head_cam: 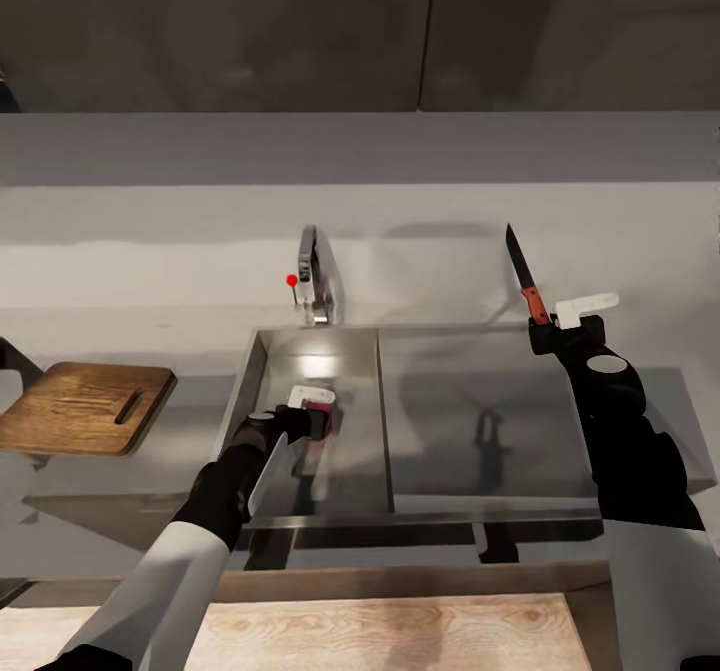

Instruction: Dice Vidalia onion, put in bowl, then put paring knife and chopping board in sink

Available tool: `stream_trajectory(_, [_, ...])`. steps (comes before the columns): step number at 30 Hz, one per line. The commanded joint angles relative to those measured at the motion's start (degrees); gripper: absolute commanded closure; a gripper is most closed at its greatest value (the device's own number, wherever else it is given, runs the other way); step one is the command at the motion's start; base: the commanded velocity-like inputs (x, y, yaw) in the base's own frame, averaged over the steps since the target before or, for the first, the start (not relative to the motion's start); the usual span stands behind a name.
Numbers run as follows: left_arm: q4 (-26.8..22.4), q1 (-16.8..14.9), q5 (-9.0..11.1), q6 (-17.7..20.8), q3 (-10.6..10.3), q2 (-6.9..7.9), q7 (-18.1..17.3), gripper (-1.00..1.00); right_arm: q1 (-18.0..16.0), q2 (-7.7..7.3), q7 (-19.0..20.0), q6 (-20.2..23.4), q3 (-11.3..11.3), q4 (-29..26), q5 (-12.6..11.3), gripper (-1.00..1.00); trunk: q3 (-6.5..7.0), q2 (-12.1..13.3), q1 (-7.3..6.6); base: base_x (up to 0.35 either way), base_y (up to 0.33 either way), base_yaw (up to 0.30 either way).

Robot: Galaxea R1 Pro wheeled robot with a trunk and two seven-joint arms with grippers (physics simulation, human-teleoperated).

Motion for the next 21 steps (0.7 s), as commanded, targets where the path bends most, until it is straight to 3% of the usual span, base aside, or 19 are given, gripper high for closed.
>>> stream_trajectory(1, [-1.1,0.0,0.0,0.3,0.0,0.14,-0.1,1.0,-0.1,0.0,0.7,0.3,0.0,-0.1,0.5,1.0,-0.01,-0.1,0.04,0.0,0.0,0.0])
stream_trajectory(7, [-4.6,0.0,0.0,0.6,0.0,0.94,-0.1,1.0,0.0,0.0,0.7,0.3,0.0,-0.1,0.5,1.0,0.55,-0.1,0.04,-0.083,0.0,0.0])
stream_trajectory(18, [-7.6,0.1,0.0,0.7,-0.1,1.28,-0.2,1.0,0.2,0.08,0.7,0.3,0.0,0.0,0.4,1.0,1.57,-0.1,0.04,-0.309,0.0,0.0])
stream_trajectory(21, [-7.6,0.1,0.0,0.6,0.0,1.98,-0.3,1.0,0.3,0.08,0.7,0.2,-0.1,0.1,0.3,1.0,1.84,-0.1,0.04,-0.333,0.0,0.0])
